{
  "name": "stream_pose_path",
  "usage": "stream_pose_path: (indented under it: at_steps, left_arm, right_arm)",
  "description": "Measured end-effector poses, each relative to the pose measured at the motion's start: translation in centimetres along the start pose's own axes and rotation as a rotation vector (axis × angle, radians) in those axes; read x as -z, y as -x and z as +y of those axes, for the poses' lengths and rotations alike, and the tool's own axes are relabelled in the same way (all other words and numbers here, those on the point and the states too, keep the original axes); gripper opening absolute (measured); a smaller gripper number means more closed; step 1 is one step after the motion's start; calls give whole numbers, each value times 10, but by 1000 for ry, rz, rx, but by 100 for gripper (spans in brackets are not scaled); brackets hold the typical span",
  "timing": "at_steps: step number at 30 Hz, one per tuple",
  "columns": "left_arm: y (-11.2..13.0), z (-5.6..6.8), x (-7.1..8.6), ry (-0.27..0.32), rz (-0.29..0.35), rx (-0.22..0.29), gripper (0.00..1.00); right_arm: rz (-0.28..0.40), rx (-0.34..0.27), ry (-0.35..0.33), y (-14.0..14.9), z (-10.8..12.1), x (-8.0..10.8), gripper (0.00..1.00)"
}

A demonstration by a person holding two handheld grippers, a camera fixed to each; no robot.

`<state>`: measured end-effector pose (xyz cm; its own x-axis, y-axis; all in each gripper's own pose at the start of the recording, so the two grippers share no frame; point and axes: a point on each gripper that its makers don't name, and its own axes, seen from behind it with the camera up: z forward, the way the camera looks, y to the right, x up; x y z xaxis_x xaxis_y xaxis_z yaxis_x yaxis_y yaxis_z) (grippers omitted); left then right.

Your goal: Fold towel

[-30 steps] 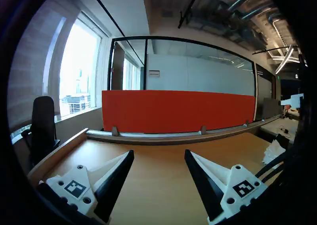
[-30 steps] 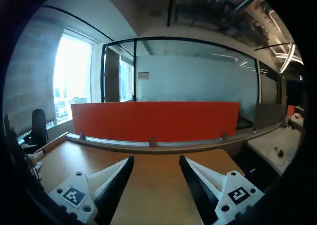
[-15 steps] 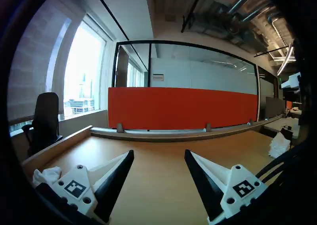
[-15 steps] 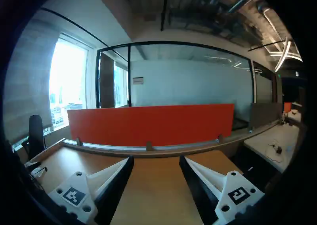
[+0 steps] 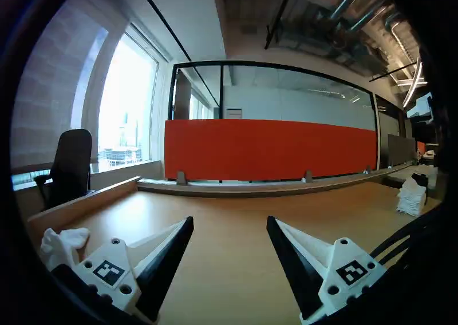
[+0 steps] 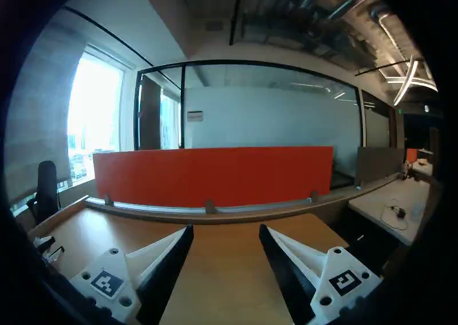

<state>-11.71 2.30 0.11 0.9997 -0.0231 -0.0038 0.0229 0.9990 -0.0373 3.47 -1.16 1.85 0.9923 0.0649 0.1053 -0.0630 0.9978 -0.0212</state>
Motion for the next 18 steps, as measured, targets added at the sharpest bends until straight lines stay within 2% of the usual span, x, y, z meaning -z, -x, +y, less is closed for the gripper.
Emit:
stream_pose_path:
  at_steps: [11, 18]
  left_arm:
    - [19, -8, 1, -21, 12, 12, 94]
    - [25, -15, 2, -30, 15, -1, 94]
  right_arm:
    - [14, -12, 18, 13, 7, -5, 88]
    - [6, -20, 30, 18, 15, -6, 88]
